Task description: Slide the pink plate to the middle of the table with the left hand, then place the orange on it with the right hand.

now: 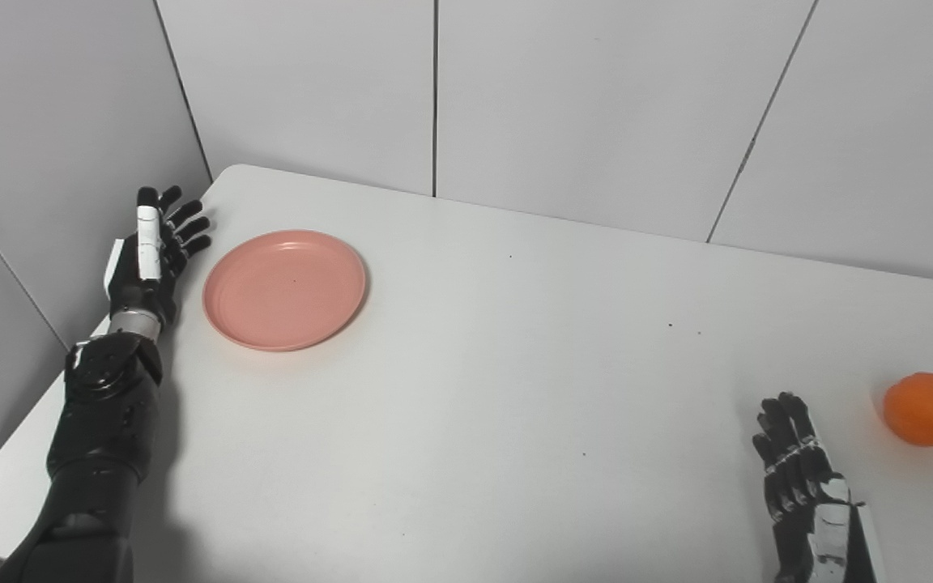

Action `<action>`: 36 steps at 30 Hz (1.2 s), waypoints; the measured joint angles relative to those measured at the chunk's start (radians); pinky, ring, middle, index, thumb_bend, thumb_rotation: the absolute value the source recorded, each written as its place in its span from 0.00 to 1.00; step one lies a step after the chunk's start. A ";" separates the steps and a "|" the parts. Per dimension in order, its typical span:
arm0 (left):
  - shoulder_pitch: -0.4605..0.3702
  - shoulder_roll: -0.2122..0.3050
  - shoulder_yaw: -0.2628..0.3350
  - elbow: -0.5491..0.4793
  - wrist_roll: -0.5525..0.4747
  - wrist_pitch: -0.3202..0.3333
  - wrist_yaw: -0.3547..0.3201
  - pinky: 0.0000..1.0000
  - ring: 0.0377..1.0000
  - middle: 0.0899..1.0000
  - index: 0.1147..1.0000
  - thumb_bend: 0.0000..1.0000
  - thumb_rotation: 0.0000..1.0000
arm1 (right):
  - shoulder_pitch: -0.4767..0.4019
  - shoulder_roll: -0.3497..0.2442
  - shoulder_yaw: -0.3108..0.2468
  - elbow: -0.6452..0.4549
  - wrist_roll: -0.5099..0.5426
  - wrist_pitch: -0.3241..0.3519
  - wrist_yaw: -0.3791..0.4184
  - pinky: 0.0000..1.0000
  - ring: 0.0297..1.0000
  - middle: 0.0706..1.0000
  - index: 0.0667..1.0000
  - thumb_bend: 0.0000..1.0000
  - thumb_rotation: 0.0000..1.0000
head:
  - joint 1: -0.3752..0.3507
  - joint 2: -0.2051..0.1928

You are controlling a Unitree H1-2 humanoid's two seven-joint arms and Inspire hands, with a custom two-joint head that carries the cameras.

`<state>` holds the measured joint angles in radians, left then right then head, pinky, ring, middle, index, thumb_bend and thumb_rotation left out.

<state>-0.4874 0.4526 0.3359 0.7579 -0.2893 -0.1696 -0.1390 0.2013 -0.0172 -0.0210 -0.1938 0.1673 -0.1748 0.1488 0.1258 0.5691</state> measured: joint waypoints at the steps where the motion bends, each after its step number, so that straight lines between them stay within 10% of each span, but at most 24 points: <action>1: 0.001 -0.001 -0.001 -0.007 -0.003 0.005 -0.001 0.77 0.79 0.81 0.84 1.00 1.00 | 0.000 0.000 0.000 -0.001 -0.001 0.000 -0.004 1.00 0.98 0.94 0.93 0.85 1.00 | -0.003 0.000; 36: 0.112 -0.186 -0.034 -0.400 -0.107 0.299 0.000 0.77 0.81 0.82 0.90 1.00 1.00 | 0.002 0.003 0.015 -0.011 -0.038 0.010 -0.012 1.00 0.97 0.93 0.93 0.86 0.99 | -0.032 0.018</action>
<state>-0.3758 0.2670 0.3021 0.3583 -0.3965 0.1292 -0.1391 0.2030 -0.0147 -0.0061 -0.2044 0.1295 -0.1645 0.1368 0.0936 0.5875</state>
